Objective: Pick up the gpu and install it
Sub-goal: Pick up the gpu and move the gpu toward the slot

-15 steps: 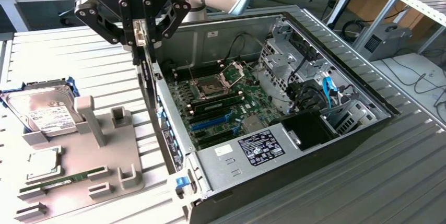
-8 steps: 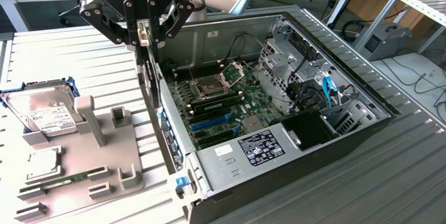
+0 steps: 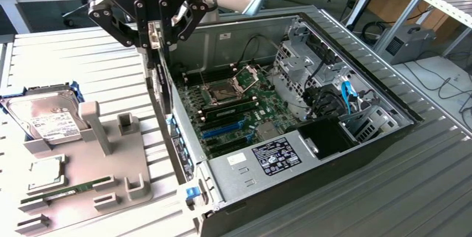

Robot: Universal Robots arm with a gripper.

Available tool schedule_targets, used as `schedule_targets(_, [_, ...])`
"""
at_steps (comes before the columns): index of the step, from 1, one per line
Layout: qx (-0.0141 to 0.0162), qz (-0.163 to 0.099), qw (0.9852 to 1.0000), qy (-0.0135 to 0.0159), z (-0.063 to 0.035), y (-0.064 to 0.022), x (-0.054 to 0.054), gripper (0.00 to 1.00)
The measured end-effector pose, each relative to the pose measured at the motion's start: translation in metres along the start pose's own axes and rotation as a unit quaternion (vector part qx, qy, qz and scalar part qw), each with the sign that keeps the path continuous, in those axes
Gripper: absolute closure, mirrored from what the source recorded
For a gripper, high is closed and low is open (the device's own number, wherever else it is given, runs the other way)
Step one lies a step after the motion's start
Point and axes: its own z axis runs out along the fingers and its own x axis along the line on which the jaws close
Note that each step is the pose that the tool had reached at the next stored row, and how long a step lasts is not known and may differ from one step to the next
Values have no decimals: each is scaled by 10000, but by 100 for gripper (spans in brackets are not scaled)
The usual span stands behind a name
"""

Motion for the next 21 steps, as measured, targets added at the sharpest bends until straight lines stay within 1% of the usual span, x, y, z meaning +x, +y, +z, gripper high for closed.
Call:
schedule_targets(3, [0,0,10000,0,3,1,-13,74])
schedule_targets(21, [7,0,10000,-1,57,13,-186,74])
